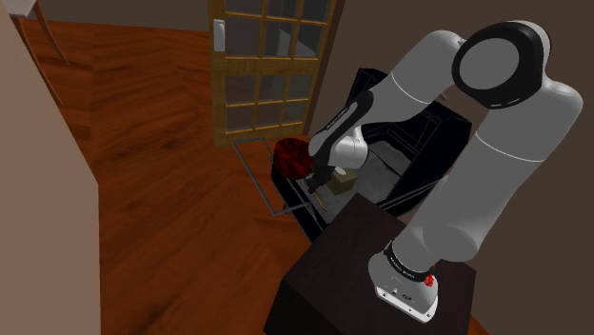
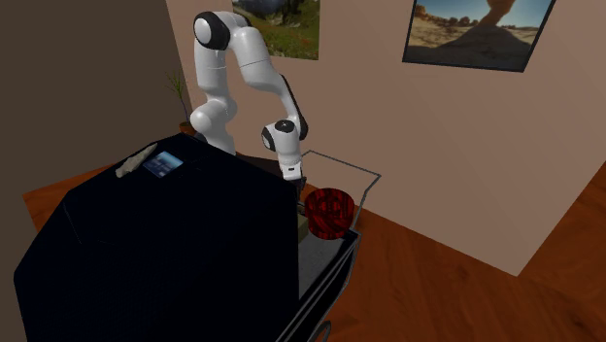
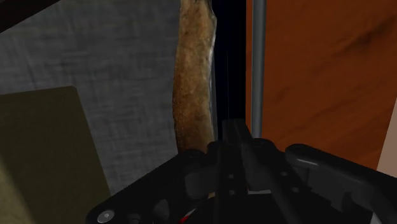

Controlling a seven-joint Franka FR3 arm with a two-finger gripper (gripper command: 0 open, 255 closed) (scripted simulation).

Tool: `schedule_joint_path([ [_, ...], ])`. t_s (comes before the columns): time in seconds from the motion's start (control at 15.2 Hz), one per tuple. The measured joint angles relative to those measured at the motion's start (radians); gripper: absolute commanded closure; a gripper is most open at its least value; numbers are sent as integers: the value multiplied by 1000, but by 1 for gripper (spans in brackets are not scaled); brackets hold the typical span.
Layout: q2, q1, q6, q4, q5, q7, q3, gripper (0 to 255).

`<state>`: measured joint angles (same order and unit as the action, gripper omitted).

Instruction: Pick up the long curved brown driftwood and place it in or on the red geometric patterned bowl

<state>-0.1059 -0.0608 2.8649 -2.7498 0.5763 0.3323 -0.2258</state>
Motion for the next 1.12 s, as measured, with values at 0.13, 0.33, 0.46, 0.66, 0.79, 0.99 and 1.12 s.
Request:
schedule_joint_path([
  [0.13,0,0,0,0,0,0,0,0],
  [0.33,47,-15,51,-68,-45,-68,-18,0],
  [0.46,124,-1,122,-169,-205,-248,-35,0],
  [0.66,145,8,194,-235,-295,-368,-16,0],
  [0.79,94,-45,223,-212,-67,-207,-4,0],
  [0.99,0,16,252,-146,314,89,136,0],
  [1.12,-37,73,267,-120,456,203,216,0],
])
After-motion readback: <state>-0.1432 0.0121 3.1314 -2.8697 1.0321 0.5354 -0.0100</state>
